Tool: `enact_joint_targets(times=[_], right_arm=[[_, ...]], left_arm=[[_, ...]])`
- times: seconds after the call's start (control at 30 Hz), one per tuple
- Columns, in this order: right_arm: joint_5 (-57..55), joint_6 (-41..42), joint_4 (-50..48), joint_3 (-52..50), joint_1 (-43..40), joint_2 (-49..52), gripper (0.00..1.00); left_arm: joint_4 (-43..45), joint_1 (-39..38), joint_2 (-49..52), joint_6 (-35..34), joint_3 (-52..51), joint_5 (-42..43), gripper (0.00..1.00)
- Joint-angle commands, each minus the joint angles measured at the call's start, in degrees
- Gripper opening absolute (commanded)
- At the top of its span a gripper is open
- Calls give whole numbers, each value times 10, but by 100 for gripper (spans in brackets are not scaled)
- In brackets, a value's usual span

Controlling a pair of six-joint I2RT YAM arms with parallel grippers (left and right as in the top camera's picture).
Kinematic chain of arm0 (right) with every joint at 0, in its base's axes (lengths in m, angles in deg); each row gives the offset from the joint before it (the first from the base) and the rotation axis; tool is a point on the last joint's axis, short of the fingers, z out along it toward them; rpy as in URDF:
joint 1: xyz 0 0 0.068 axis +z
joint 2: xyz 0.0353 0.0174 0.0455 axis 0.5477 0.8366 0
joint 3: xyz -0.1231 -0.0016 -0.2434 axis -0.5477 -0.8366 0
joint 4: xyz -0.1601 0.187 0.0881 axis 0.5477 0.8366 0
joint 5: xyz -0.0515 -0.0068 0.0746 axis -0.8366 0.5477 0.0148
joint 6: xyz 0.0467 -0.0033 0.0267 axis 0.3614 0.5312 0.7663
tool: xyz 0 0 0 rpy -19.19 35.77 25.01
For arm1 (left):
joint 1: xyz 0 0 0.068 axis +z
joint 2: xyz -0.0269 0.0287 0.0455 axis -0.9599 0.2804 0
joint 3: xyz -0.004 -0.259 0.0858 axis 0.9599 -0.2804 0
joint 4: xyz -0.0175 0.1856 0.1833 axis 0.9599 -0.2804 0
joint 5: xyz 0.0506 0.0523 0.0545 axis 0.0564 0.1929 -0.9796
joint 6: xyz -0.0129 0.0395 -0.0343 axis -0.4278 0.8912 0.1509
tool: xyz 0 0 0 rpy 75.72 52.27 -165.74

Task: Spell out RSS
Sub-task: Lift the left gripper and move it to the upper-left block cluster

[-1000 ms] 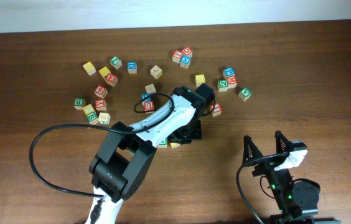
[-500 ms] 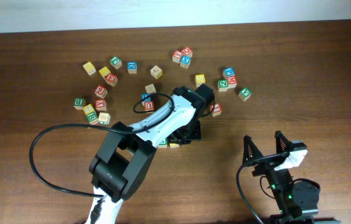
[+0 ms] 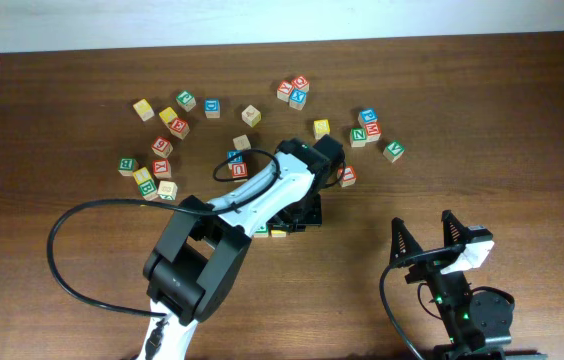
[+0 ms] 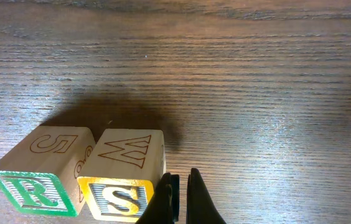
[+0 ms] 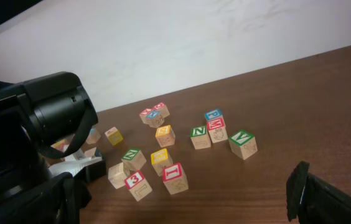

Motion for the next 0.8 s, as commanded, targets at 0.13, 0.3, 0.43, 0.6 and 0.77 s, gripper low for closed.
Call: enact_joint_targets(times=[0.13,0.3,0.43,0.6,0.77], right_arm=[[9,1,3,-3,4,-1,98],[9,1,3,-3,4,-1,98],[9,1,3,-3,4,-1,98],[9,1,3,-3,4,-1,98],[9,1,3,-3,4,-1,98]], left_arm=[[-2,2,8,21,21,37,0],[-35,3,8,27,80,46,0],[-92,11,8,27,147,45,0],[-186,39,8,56,254,20,3],[-262,98,8,58,320,-67,48]])
